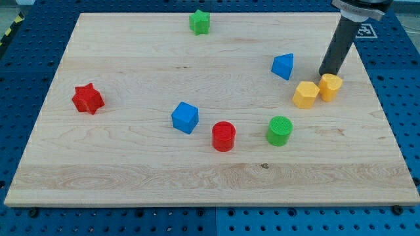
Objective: Push the blue triangle into the blue cube
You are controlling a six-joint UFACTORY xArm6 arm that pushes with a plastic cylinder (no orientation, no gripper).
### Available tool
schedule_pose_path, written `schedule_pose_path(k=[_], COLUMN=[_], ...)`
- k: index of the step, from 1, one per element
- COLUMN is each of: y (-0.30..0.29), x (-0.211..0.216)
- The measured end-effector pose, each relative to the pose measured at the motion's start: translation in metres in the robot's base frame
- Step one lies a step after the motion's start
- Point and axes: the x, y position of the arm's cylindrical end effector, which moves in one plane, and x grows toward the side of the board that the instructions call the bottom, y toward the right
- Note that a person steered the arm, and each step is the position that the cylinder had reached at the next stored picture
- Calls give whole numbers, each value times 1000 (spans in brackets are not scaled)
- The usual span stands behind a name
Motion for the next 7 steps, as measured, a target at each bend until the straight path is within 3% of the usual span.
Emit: schedule_pose_path(k=[5,7], y=[-24,-66], x=[-17,-17])
